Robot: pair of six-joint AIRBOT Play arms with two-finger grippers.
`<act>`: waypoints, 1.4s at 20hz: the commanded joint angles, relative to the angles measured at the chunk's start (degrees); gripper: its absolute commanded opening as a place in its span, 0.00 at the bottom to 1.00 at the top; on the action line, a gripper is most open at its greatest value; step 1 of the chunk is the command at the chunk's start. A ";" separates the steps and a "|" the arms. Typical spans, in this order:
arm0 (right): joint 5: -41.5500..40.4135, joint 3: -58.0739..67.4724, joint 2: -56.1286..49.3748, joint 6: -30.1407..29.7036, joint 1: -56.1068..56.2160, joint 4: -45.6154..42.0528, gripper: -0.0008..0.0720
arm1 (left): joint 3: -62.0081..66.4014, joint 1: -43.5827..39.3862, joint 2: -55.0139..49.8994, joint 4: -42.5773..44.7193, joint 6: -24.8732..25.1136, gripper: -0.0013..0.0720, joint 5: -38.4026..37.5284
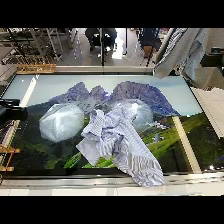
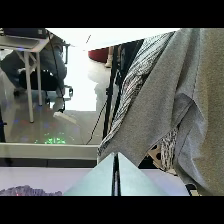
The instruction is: Fold the clothes and pants, and hang the long-sleeved shirts on hangers.
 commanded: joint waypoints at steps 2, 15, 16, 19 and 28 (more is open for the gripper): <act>0.00 -0.02 0.02 0.00 -0.02 0.02 0.05 | 0.02 0.00 -0.04 0.02 0.02 0.04 0.00; 0.00 -0.02 0.02 0.00 -0.02 0.02 0.05 | 0.02 0.00 -0.04 0.02 0.00 0.04 0.00; 0.00 -0.02 0.02 0.00 -0.02 0.02 0.05 | 0.02 0.00 -0.04 -0.04 0.00 0.04 0.02; 1.49 0.00 0.33 6.78 0.00 9.25 0.05 | 0.02 -0.02 -0.24 -0.76 -0.09 0.04 2.34; 37.62 0.00 8.81 1.75 -0.02 11.65 0.32 | -0.37 -1.27 -0.66 -26.10 1.07 0.04 -20.22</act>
